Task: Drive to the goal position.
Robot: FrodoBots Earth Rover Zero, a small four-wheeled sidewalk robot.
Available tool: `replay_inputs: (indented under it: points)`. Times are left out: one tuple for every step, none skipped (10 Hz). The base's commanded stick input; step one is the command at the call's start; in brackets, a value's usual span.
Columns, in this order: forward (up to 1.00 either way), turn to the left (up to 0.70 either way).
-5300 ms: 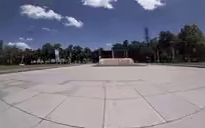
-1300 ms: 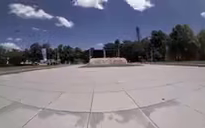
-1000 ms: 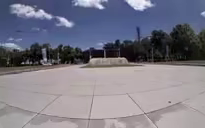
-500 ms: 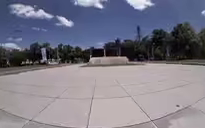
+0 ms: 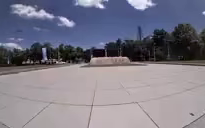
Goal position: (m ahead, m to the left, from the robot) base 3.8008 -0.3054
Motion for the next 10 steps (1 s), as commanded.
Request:
replay_inputs:
  points:
    - [0.5, 0.0]
    - [0.5, 0.0]
    - [0.5, 0.0]
    - [0.5, 0.0]
    - [0.5, 0.0]
    - [0.5, 0.0]
    - [0.5, 0.0]
    - [0.5, 0.0]
    - [0.5, 0.0]
    - [0.5, 0.0]
